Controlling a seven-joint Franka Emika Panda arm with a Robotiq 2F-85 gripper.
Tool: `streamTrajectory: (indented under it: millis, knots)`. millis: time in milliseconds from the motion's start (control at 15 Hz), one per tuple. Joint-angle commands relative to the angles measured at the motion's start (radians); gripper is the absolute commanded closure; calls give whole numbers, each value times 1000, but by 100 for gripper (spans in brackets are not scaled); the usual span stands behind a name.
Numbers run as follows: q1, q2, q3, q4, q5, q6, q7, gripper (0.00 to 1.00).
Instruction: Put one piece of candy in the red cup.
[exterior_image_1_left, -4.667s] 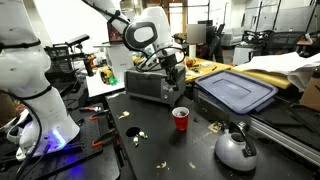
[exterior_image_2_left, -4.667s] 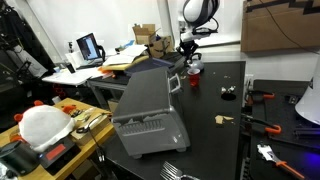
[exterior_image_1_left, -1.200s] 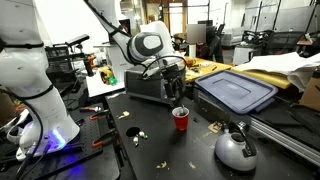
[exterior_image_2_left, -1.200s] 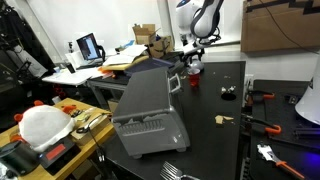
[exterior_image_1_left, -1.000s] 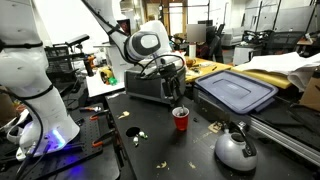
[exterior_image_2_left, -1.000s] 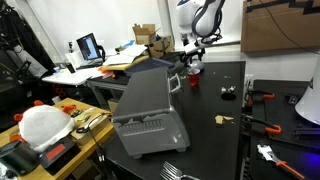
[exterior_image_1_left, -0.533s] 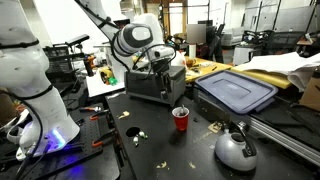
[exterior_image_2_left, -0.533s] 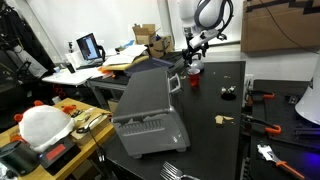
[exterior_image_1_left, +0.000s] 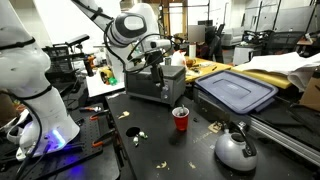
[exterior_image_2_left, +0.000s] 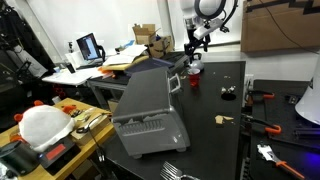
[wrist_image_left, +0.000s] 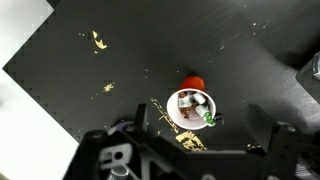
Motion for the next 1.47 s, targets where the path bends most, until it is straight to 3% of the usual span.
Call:
streamTrajectory:
  millis: [0,733,1400]
  knots:
    - [-29,-73,40,-24,59,-69,-97,0]
    - [-38,-187,89,-6,212,-295,-235,0]
    - [-31,-320,122,8,262,-466,-315,0]
